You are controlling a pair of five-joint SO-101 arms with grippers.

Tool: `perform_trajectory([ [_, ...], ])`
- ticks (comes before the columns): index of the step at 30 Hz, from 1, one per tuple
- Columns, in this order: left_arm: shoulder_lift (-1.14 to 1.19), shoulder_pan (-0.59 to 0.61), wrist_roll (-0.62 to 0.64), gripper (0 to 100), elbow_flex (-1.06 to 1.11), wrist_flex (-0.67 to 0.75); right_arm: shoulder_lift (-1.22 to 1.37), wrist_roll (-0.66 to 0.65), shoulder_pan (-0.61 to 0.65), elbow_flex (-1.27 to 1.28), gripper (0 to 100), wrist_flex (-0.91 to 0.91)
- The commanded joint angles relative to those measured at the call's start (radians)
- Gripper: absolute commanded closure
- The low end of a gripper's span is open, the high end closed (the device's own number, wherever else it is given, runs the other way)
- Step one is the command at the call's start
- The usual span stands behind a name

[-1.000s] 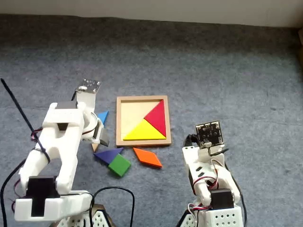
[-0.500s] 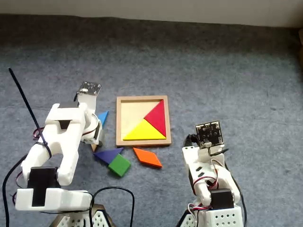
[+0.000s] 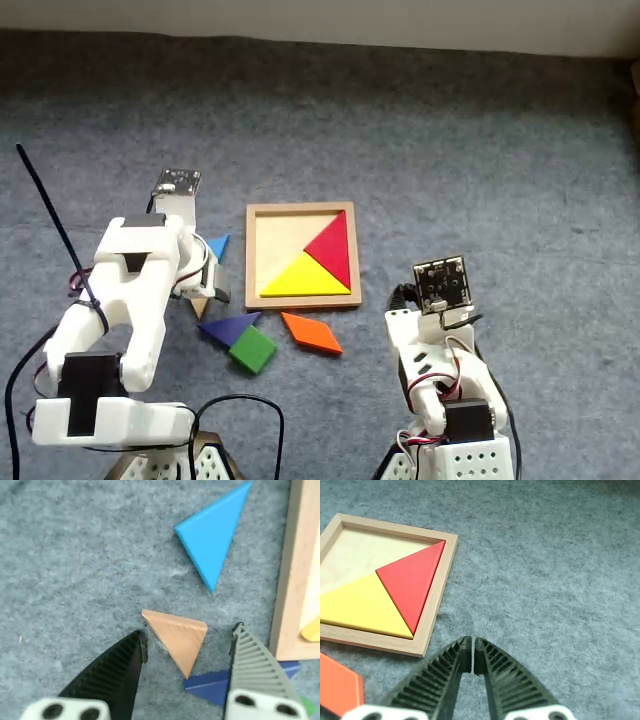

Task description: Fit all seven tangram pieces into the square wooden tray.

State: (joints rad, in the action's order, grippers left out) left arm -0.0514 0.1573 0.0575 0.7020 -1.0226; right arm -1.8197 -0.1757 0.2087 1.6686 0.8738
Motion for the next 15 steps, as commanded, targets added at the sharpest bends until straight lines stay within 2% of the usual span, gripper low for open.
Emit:
perform_trajectory([
  [1, -0.005, 0.013, 0.084, 73, -0.038, 0.014, -0.012, -0.002, -0.010, 0.007, 96.4, -0.027],
  [6, -0.004, 0.018, 0.149, 73, -0.016, 0.014, -0.012, -0.002, -0.010, 0.007, 96.4, -0.027],
  [11, -0.004, 0.018, 0.155, 74, -0.007, 0.015, -0.012, -0.002, -0.008, 0.007, 96.4, -0.027],
  [15, -0.002, 0.012, 0.147, 82, -0.005, 0.017, -0.012, -0.002, -0.008, 0.007, 96.4, -0.027],
])
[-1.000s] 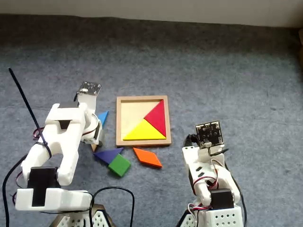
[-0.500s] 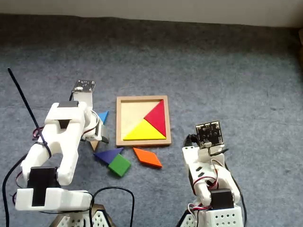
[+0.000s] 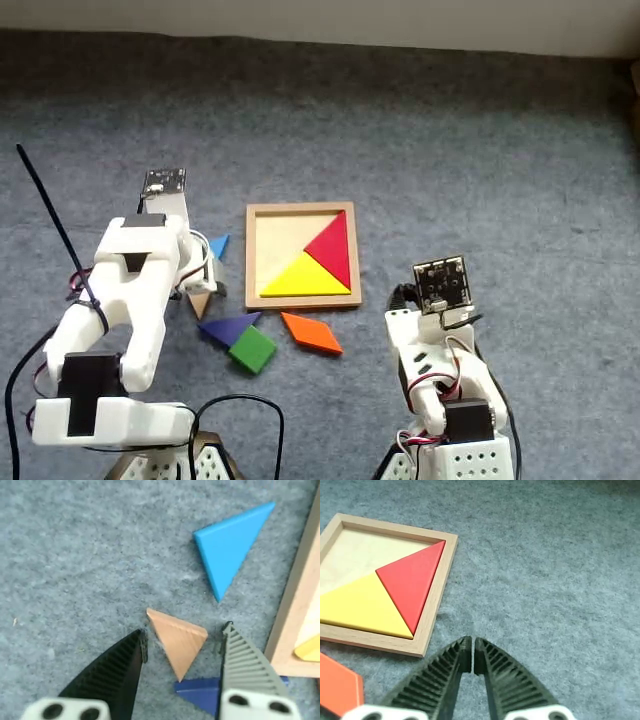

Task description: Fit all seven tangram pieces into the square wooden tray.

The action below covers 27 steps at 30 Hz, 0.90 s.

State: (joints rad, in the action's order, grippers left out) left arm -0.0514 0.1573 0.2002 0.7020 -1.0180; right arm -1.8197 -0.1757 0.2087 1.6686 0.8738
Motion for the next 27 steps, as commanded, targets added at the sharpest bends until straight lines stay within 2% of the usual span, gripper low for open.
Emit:
perform_trajectory([
  [1, -0.002, 0.012, 0.005, 84, -0.005, 0.012, -0.012, -0.002, -0.008, 0.007, 96.4, -0.027],
  [12, -0.013, -0.007, -0.005, 86, -0.015, 0.012, -0.012, -0.002, -0.008, 0.007, 96.4, -0.027],
  [16, -0.038, -0.054, -0.091, 86, -0.024, 0.008, -0.012, -0.002, -0.008, 0.007, 96.4, -0.027],
  [27, -0.166, -0.185, -0.100, 86, -0.031, 0.011, -0.012, -0.002, -0.008, 0.007, 96.4, -0.027],
])
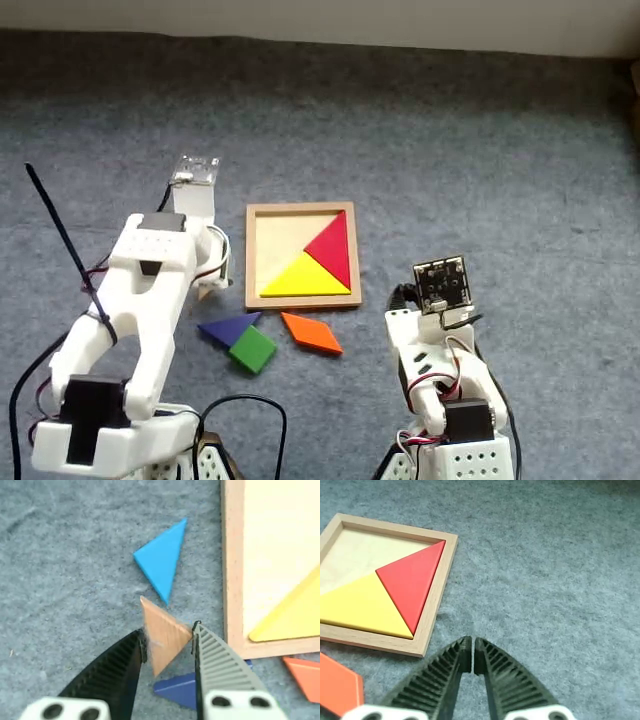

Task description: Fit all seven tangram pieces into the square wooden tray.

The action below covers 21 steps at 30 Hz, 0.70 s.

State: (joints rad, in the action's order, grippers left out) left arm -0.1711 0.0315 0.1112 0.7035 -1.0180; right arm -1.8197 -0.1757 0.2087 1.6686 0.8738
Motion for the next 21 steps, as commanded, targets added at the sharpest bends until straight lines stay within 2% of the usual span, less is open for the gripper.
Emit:
perform_trajectory([
  [1, -0.048, -0.082, -0.011, 86, -0.033, 0.011, -0.012, -0.002, -0.008, 0.007, 96.4, -0.027],
  [6, -0.022, -0.177, -0.008, 86, -0.094, 0.012, -0.012, -0.002, -0.008, 0.007, 96.4, -0.027],
  [14, 0.157, -0.217, -0.005, 85, -0.262, 0.006, -0.012, -0.002, 0.016, 0.007, 96.4, -0.027],
  [18, 0.213, -0.229, 0.003, 78, -0.278, 0.005, -0.012, -0.002, 0.018, 0.007, 96.4, -0.027],
  [21, 0.222, -0.223, 0.078, 73, -0.280, 0.005, -0.012, -0.002, 0.018, 0.007, 96.4, -0.027],
])
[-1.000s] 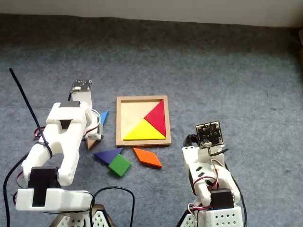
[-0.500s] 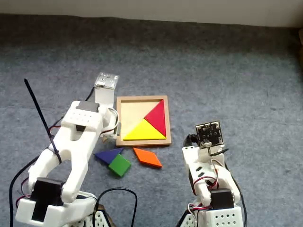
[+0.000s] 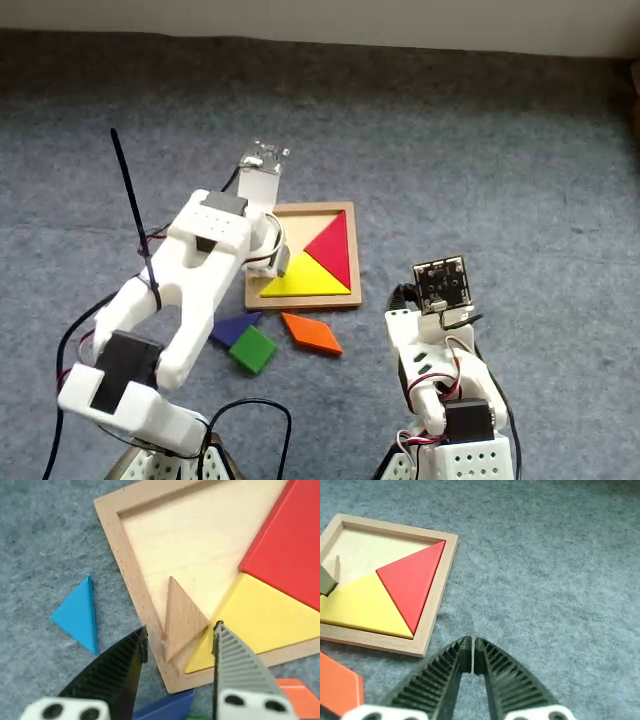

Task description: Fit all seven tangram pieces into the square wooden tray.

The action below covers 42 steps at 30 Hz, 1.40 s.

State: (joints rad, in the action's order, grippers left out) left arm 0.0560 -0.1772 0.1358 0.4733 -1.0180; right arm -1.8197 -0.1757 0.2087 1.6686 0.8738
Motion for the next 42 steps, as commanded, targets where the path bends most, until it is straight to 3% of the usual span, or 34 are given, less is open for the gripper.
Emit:
perform_trajectory([
  [1, -0.005, -0.015, 0.068, 71, -0.050, 0.005, -0.012, -0.002, 0.018, 0.007, 96.4, -0.027],
  [13, -0.039, -0.013, 0.077, 71, -0.076, -0.037, -0.012, -0.002, 0.018, 0.007, 96.4, -0.027],
  [23, 0.105, -0.012, 0.072, 74, -0.084, 0.006, -0.012, -0.002, 0.018, 0.007, 96.4, -0.027],
  [32, 0.033, -0.008, 0.077, 74, -0.073, -0.124, -0.012, -0.002, 0.018, 0.007, 96.4, -0.027],
  [42, -0.122, 0.053, 0.069, 74, 0.005, -0.172, -0.012, -0.002, 0.018, 0.007, 96.4, -0.027],
])
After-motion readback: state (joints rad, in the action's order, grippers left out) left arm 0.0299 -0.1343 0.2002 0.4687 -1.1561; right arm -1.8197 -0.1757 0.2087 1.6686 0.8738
